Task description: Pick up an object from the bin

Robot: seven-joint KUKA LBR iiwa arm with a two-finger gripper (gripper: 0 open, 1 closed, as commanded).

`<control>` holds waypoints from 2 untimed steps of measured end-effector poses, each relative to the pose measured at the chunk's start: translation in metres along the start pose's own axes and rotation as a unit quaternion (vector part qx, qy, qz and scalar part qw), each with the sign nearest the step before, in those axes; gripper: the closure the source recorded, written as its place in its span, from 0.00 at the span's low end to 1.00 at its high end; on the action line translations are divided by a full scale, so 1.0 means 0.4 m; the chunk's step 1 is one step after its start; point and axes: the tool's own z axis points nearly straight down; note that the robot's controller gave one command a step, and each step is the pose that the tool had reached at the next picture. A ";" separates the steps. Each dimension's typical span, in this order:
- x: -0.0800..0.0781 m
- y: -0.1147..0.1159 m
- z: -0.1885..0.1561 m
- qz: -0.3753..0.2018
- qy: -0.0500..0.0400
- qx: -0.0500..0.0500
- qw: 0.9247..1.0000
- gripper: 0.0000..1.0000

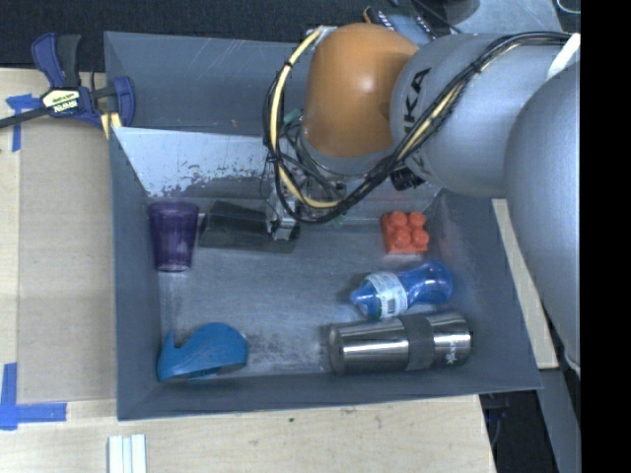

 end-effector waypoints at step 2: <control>0.016 -0.008 0.103 -0.012 0.000 0.000 1.000 1.00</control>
Offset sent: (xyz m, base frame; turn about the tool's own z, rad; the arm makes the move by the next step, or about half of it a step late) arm -0.0058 -0.0026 -0.0408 -0.0240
